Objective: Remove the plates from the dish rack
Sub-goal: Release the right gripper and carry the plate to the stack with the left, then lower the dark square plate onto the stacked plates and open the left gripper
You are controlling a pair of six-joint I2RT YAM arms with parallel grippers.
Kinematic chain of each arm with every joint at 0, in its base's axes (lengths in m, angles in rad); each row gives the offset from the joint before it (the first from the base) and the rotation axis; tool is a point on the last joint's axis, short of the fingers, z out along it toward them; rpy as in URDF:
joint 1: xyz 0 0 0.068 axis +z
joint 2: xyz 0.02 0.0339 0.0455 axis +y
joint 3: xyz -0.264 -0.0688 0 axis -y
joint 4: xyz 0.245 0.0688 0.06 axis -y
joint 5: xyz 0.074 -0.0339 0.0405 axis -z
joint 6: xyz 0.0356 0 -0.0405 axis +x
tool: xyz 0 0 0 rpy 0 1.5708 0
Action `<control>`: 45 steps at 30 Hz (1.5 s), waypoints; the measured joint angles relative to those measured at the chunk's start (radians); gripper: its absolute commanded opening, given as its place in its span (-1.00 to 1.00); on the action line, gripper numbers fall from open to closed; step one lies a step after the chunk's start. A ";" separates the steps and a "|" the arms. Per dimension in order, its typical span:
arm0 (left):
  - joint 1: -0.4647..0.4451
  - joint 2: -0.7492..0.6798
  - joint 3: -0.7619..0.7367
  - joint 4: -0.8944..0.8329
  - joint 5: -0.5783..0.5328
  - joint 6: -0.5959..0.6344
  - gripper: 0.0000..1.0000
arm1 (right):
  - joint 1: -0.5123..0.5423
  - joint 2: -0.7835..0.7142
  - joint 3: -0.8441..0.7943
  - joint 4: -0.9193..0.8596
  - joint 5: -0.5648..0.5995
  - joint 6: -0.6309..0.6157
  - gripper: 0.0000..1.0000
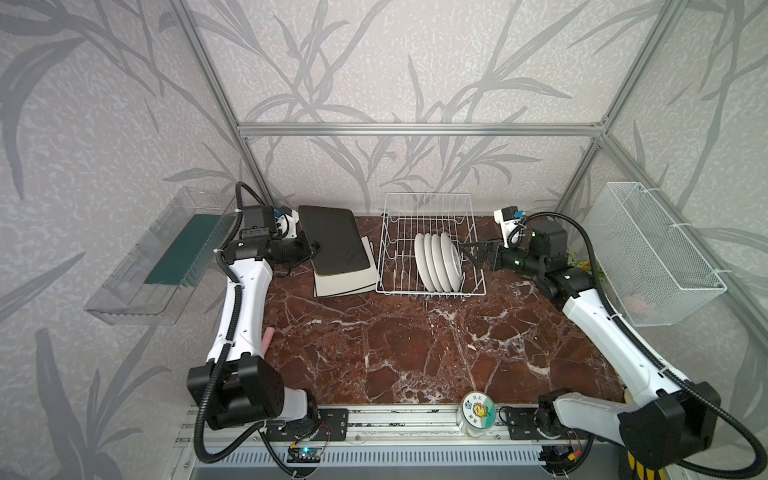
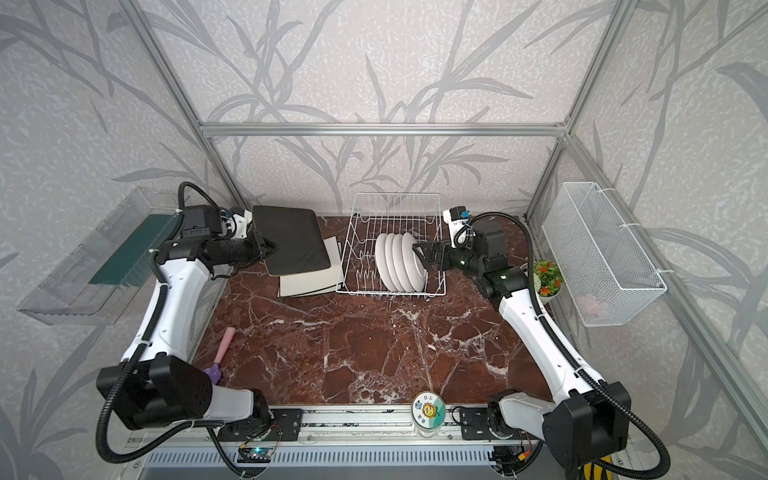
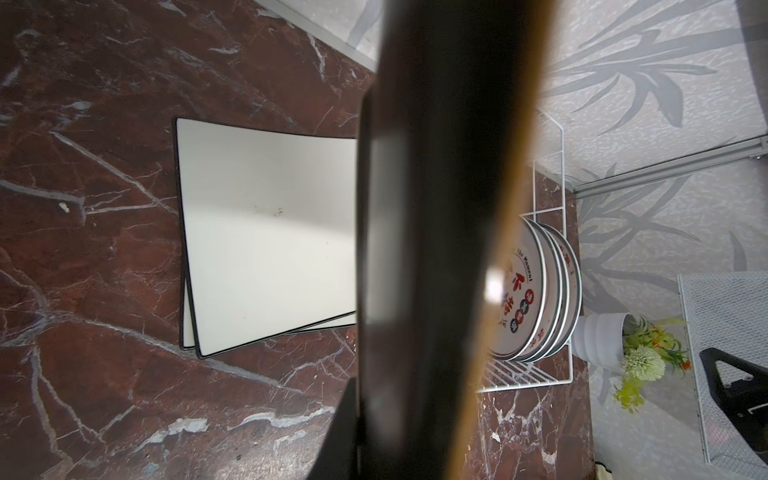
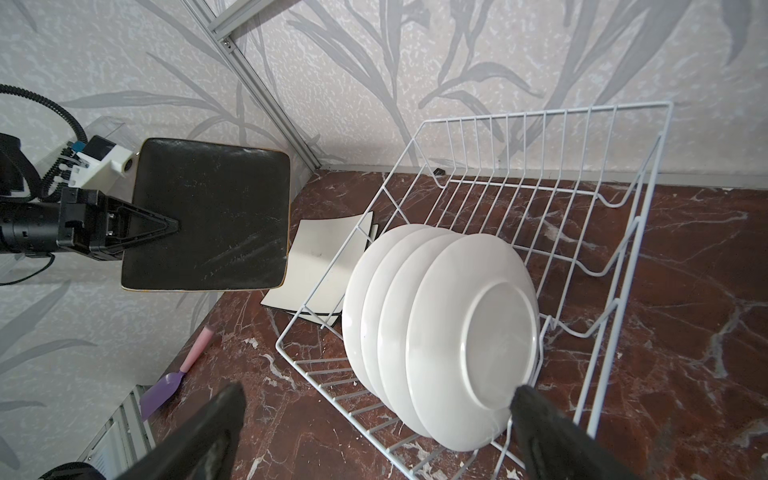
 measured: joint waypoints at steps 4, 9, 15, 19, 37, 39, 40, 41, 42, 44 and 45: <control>0.005 0.035 -0.015 -0.016 -0.004 0.029 -1.00 | 0.000 0.000 0.000 -0.005 -0.001 0.000 0.98; 0.014 0.101 -0.021 -0.012 -0.002 0.057 -1.00 | 0.001 -0.001 -0.001 -0.011 -0.001 0.000 0.98; 0.024 0.169 -0.024 0.009 0.017 0.072 -1.00 | 0.001 -0.013 -0.010 -0.013 -0.001 0.006 0.98; 0.025 0.219 -0.027 0.047 0.037 0.078 -1.00 | 0.003 -0.013 -0.010 -0.013 -0.005 0.012 0.98; 0.073 0.420 -0.031 0.145 0.183 0.056 -1.00 | 0.018 0.002 -0.010 -0.013 -0.019 0.019 0.98; 0.078 0.430 -0.030 0.149 0.194 0.052 -1.00 | 0.018 0.005 -0.011 -0.013 -0.019 0.019 0.98; 0.080 0.436 -0.030 0.151 0.201 0.050 -1.00 | 0.018 0.007 -0.011 -0.013 -0.019 0.019 0.98; 0.081 0.441 -0.029 0.153 0.207 0.049 -1.00 | 0.018 0.008 -0.011 -0.013 -0.019 0.019 0.98; 0.082 0.447 -0.027 0.153 0.214 0.048 -1.00 | 0.018 0.009 -0.011 -0.013 -0.020 0.019 0.98; 0.084 0.462 -0.017 0.148 0.222 0.046 -1.00 | 0.018 0.011 -0.011 -0.013 -0.020 0.019 0.98; 0.085 0.470 -0.011 0.145 0.225 0.046 -1.00 | 0.018 0.012 -0.011 -0.012 -0.020 0.019 0.98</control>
